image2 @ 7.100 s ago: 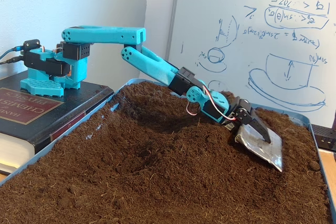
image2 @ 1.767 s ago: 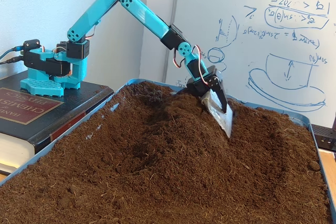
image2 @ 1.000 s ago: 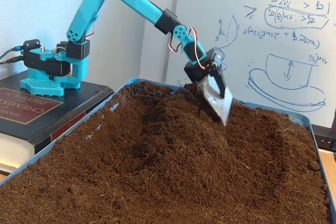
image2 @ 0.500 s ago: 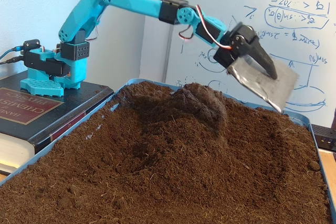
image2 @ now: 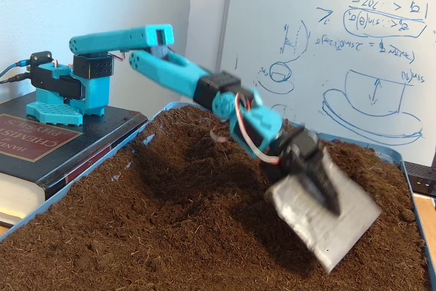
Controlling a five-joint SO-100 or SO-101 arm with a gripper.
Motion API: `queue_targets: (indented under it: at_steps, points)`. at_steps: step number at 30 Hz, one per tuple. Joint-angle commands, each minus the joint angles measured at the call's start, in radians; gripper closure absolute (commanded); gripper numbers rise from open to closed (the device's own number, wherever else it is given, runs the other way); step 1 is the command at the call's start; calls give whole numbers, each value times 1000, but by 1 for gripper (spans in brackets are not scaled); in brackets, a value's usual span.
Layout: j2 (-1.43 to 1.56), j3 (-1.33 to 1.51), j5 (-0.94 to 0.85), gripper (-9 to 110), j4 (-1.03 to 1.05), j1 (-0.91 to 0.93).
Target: Build a berm.
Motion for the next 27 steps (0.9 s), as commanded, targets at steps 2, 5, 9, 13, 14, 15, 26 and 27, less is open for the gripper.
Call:
queue_targets:
  at_steps: [2, 5, 9, 13, 14, 15, 26, 27]
  points:
    - [-2, -97, -5, 101, -25, -46]
    - [-35, -69, -5, 101, -23, -75]
    - [-20, 31, -5, 101, -23, -106]
    - [58, 170, -6, 101, -21, -114]
    - [81, 212, -6, 101, -21, -115]
    - [106, 252, -6, 101, -21, -120]
    - [396, 681, -8, 101, -21, -167]
    - [419, 715, -8, 101, -23, -169]
